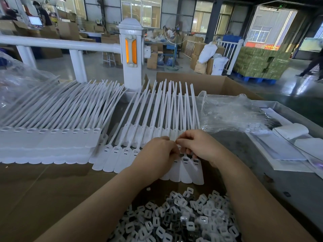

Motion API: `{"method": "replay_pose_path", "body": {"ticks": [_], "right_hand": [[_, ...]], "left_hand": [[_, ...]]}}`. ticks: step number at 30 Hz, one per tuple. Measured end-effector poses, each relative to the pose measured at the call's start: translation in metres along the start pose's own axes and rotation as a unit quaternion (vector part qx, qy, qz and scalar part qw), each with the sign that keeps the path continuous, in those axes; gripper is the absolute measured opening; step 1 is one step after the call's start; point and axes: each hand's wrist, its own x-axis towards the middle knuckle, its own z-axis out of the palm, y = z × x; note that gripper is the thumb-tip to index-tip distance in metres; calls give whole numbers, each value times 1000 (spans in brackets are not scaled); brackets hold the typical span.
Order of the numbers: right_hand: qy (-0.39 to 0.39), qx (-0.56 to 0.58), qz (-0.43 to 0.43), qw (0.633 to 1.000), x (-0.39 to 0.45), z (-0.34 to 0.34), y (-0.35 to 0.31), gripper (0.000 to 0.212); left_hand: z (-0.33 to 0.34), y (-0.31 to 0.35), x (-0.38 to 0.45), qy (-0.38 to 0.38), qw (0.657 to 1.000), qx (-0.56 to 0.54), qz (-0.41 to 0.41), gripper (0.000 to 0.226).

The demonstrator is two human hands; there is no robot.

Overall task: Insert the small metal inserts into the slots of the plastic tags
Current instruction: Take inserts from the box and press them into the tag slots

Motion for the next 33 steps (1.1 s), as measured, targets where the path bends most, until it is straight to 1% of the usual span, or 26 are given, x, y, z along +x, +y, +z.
{"method": "replay_pose_path", "body": {"ticks": [4,7,10,12,15,17,18,20,23,26,29,31,33], "right_hand": [[-1,5,3,1000,1,0,0,8],[2,6,2,1000,1,1,1,8],[6,3,0,1000,0,1,2,9],[14,8,-1,1000,0,1,3,10],[28,20,-1,999,1,2,3,13],[29,24,3,999,1,2,3,13],[27,24,5,999,1,1,4,13],[21,33,2,999,0,0,4,12],[15,52,-3,999,-1,-2,5,11],[16,48,-2,999,-1,-2,5,11],[17,47,-2,999,-2,-1,4,11],[16,47,-3,999,-3,-2,3,11],[15,44,-3,999,-4,-2,3,11]], "left_hand": [[-11,-2,-3,-44,995,64,65,30],[-19,-4,-6,-69,982,136,111,40],[-21,-2,-7,-78,972,180,132,49],[-22,-2,-7,-86,969,188,135,48],[-24,-1,-10,-78,976,161,122,37],[-25,6,-12,-60,987,92,114,26],[-25,12,-14,-68,990,48,111,20],[-22,25,-17,-115,987,-8,113,11],[-16,36,-21,-179,974,2,138,13],[-12,37,-22,-198,971,18,129,15],[-11,36,-22,-199,972,15,121,15],[-10,34,-22,-185,977,5,108,15],[-10,28,-20,-149,986,-52,53,11]]}}
